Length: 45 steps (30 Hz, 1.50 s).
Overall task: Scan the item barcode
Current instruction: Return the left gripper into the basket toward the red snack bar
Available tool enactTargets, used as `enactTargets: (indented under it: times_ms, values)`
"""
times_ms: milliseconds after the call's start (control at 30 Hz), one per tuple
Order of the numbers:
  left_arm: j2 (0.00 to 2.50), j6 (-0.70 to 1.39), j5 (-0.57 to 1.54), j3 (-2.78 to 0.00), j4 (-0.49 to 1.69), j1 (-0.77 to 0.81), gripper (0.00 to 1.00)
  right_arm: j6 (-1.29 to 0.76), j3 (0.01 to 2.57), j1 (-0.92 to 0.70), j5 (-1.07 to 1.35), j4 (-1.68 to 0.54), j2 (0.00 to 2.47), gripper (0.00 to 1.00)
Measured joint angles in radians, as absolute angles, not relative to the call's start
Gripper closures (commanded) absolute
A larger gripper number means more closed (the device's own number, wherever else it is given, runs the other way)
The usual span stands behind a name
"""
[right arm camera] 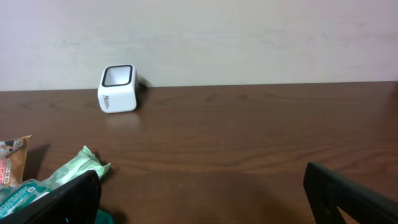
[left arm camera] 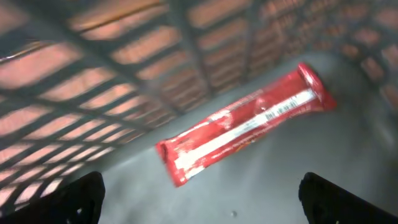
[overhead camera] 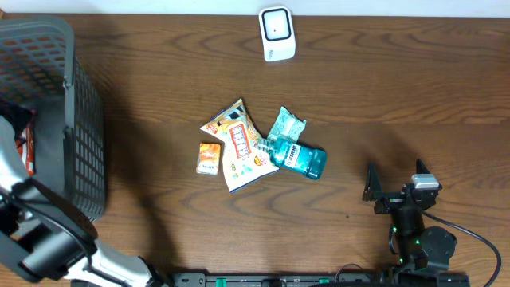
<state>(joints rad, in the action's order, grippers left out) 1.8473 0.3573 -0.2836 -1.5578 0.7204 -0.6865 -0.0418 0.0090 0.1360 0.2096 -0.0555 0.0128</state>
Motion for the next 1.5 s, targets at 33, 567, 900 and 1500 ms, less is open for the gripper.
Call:
enactTargets:
  times_ms: [33, 567, 900, 1500]
  values:
    - [1.859, 0.326, -0.271, -1.555, 0.703, -0.686, 0.01, -0.042, 0.009, 0.136, 0.210, -0.056, 0.013, 0.01]
    - [1.871, 0.021, -0.144, -1.356, 0.407, -0.687, 0.01, -0.042, 0.009, 0.136, 0.210, -0.056, 0.013, 0.01]
    - [1.944, 0.002, -0.133, -1.310, 0.340, -0.696, 0.01, -0.042, 0.009, 0.136, 0.210, -0.056, 0.013, 0.01]
    - [2.014, 0.025, -0.030, -1.331, 0.321, -0.756, 0.81, -0.042, 0.009, 0.136, 0.210, -0.056, 0.013, 0.01]
